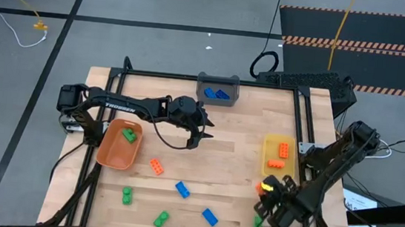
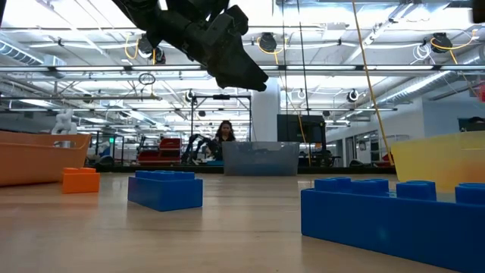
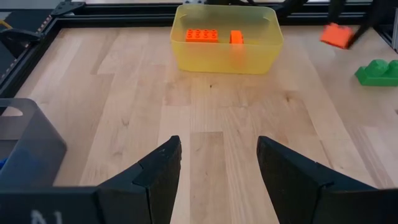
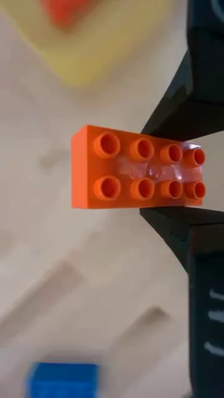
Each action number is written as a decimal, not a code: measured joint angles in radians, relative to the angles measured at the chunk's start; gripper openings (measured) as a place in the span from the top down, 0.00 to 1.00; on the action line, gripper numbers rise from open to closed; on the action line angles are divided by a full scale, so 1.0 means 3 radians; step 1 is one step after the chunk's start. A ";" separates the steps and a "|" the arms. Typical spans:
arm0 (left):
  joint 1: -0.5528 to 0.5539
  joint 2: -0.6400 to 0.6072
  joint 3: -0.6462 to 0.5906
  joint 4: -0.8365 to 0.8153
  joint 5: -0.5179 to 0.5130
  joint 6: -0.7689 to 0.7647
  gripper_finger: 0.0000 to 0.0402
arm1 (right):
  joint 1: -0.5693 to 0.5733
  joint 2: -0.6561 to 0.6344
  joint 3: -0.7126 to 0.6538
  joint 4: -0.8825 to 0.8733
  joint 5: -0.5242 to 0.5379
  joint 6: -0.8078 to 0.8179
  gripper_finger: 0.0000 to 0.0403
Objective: Sort & place blocks by color
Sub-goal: Put the orange game piece into the yellow bin, then put the green game piece into the orange bin
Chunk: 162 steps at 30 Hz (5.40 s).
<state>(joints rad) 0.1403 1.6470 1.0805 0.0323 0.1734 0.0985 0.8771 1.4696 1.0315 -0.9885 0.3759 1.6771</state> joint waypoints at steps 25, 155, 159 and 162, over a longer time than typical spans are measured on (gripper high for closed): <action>-0.0025 0.0000 0.0000 -0.0023 0.0001 0.0003 0.48 | -0.1112 -0.0841 -0.0566 -0.1023 -0.0391 -0.0061 0.57; -0.0064 0.0000 0.0000 -0.0033 0.0001 -0.0005 0.48 | -0.0894 0.1039 0.1326 0.0106 -0.0537 -0.2977 0.47; -0.0064 0.0001 -0.0001 -0.0044 0.0001 0.0003 0.48 | -0.0846 0.1137 0.1353 0.0093 -0.0657 -0.2883 0.47; -0.0064 0.0001 0.0000 -0.0046 0.0001 0.0004 0.48 | -0.0786 0.1129 0.1356 0.0136 -0.0660 -0.2776 0.47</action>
<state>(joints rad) 0.1211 1.6474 1.0805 0.0185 0.1738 0.0998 0.6412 1.8083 1.4384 -0.9478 0.1780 0.8443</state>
